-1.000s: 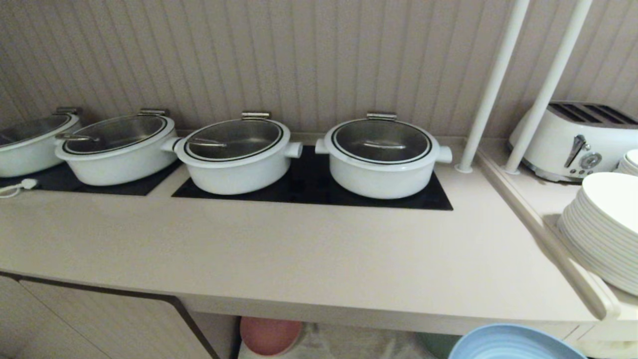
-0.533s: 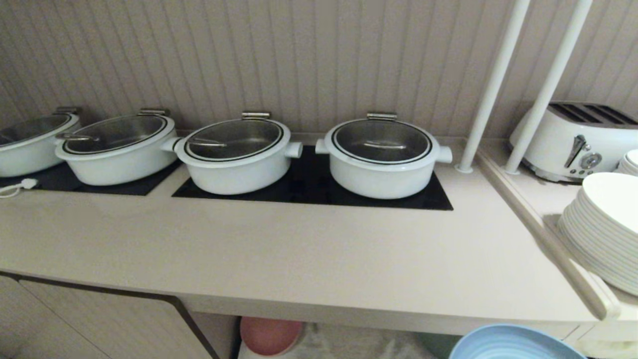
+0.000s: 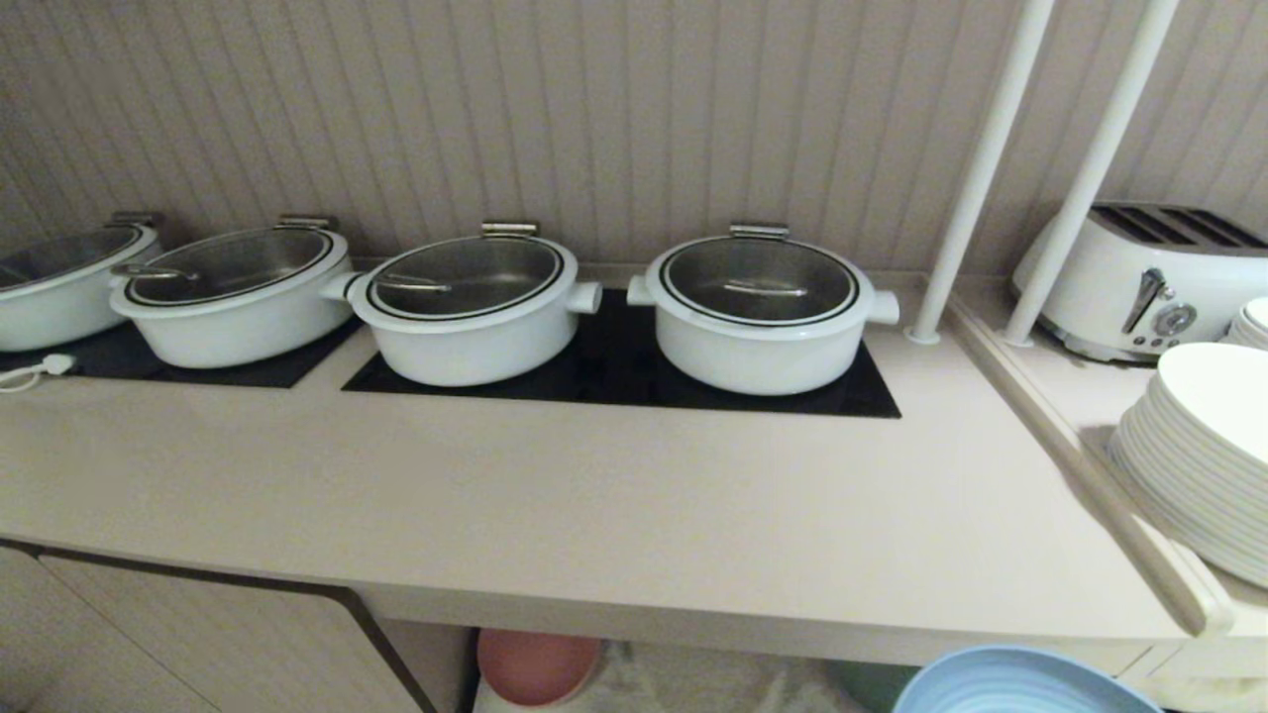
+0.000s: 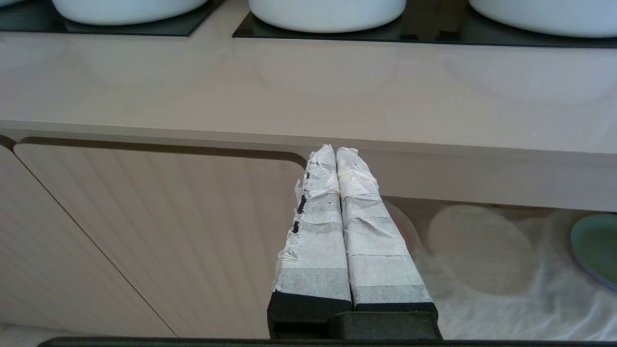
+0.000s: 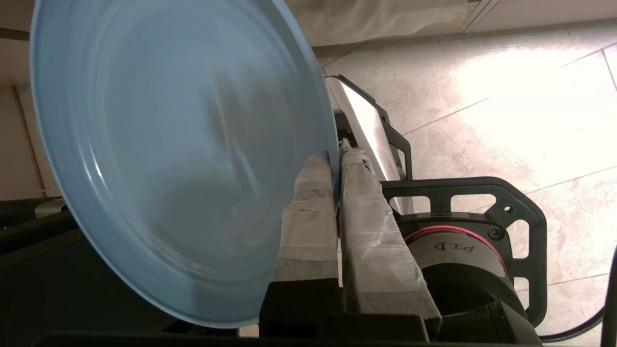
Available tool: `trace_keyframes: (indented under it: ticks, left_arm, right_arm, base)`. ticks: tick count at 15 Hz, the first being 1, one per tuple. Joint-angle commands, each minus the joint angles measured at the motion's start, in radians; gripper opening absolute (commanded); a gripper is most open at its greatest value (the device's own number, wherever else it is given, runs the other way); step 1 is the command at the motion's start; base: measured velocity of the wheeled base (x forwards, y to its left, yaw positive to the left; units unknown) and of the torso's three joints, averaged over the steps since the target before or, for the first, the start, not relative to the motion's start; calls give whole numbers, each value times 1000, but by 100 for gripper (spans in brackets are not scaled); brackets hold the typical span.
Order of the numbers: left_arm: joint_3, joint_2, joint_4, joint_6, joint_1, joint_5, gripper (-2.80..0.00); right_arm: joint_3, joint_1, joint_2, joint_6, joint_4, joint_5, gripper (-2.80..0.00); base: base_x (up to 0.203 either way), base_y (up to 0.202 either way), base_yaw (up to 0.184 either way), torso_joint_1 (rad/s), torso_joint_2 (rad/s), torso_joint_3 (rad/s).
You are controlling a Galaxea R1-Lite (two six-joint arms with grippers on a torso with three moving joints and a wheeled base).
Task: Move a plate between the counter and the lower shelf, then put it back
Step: Put the plate in the cupboard
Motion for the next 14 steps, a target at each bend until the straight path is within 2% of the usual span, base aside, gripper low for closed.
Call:
trace_keyframes:
  ticks: [1,10,14]
  left_arm:
    - [0,0,-1,-6,0,0,-280]
    - [0,0,-2,-7,0,0,-280]
    - [0,0,-2,-7,0,0,-280]
  right_arm:
    - [3,1,1,3,4,1,-280]
    - [5,1,3,5,-1,2,-280]
    - [5,1,3,5,-3,2,-280]
  base:
    - [0,0,0,0,0,0]
    - [-5,0,0,1,0,0]
    - [-174,0,-1,1,5,2]
